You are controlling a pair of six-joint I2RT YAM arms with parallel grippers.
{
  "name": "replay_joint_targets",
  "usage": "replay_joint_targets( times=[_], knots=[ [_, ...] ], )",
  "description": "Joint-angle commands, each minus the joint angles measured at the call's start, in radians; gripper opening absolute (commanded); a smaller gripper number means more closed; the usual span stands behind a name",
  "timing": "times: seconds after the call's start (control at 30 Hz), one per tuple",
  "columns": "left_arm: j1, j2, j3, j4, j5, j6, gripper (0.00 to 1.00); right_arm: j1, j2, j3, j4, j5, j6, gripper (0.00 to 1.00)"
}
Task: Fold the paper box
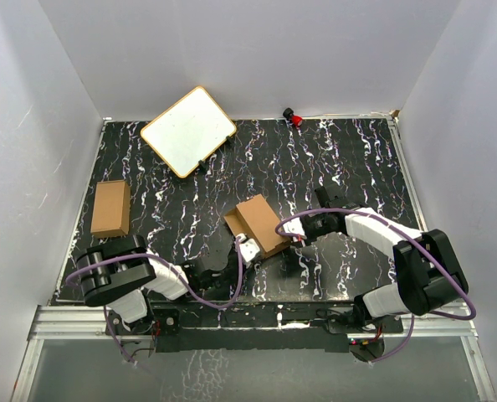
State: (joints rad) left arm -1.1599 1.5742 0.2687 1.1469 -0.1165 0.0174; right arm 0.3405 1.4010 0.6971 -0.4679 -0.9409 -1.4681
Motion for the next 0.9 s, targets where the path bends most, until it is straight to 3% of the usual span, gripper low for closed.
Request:
replay_joint_targets(
  times=[0.0, 0.87],
  knots=[
    [0.006, 0.003, -0.016, 0.047, 0.007, -0.022, 0.00, 0.002, 0.018, -0.004, 0.008, 0.013, -0.029, 0.38],
    [0.019, 0.030, -0.019, 0.097, 0.017, -0.056, 0.00, 0.011, 0.025, -0.001, 0.004, 0.015, -0.033, 0.38]
  ],
)
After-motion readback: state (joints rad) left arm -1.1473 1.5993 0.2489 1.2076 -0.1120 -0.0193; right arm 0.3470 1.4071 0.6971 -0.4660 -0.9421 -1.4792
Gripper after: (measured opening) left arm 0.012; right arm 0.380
